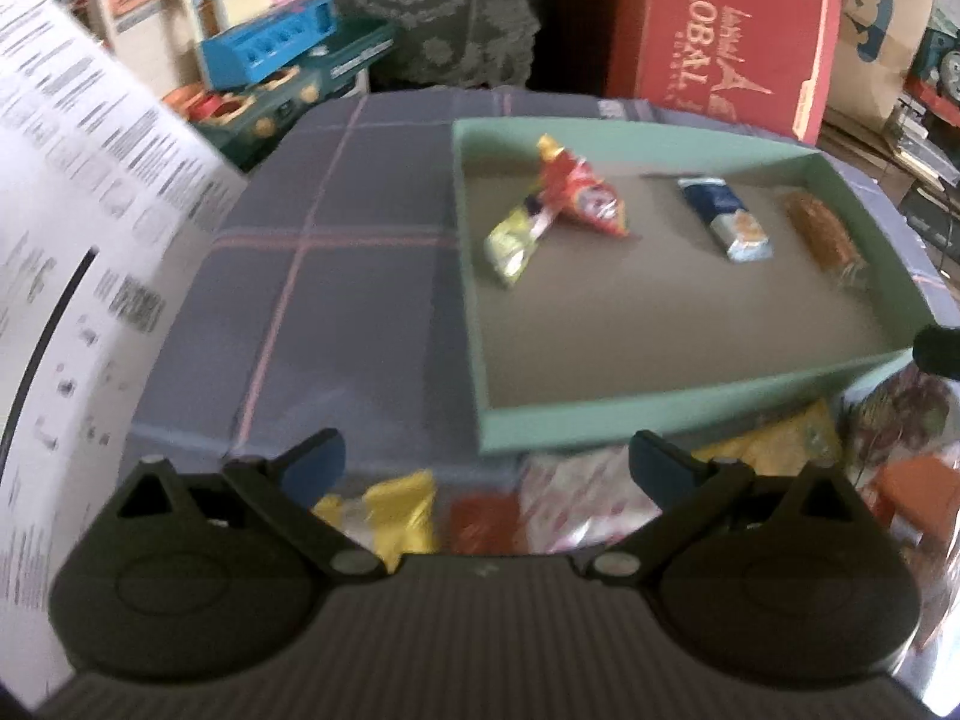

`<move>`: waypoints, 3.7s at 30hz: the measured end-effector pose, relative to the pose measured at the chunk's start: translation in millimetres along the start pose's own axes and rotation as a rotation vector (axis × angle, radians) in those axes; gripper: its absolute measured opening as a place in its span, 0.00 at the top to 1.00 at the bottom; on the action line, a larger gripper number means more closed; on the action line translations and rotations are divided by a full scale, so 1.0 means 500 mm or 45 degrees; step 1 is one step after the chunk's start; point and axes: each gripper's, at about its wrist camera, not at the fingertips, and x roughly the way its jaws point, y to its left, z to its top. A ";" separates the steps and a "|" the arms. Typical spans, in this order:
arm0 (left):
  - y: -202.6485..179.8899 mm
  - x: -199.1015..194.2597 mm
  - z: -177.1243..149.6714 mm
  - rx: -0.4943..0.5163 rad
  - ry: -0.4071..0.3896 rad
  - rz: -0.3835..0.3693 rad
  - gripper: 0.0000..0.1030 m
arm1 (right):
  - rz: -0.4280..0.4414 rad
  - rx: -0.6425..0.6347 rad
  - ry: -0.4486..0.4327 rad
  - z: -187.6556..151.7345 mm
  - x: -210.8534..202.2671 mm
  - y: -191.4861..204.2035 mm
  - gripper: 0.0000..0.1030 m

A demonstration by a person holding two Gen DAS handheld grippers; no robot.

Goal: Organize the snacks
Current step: 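Grasp the yellow wafer bar with the left gripper while the right grasps a red candy packet, then lower the yellow wafer bar and red candy packet into the box and release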

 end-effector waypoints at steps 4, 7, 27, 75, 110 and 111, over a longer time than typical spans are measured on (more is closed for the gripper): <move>0.038 -0.011 -0.046 -0.034 0.016 0.023 0.00 | 0.010 -0.016 0.039 -0.047 0.002 0.024 0.00; 0.065 -0.009 -0.080 -0.071 0.042 0.036 0.00 | 0.024 -0.016 0.070 -0.082 0.005 0.038 0.00; 0.143 0.063 -0.167 -0.137 0.113 0.107 0.00 | 0.149 -0.133 0.223 -0.120 0.077 0.179 0.21; 0.125 0.033 -0.170 0.019 0.036 -0.020 0.48 | 0.128 -0.279 0.328 -0.211 0.148 0.267 0.50; -0.025 0.030 0.138 0.011 -0.083 -0.118 0.50 | 0.092 0.096 0.018 0.148 0.107 -0.015 0.66; -0.022 0.041 0.154 0.003 -0.085 -0.111 0.50 | 0.082 0.098 0.019 0.161 0.121 -0.021 0.66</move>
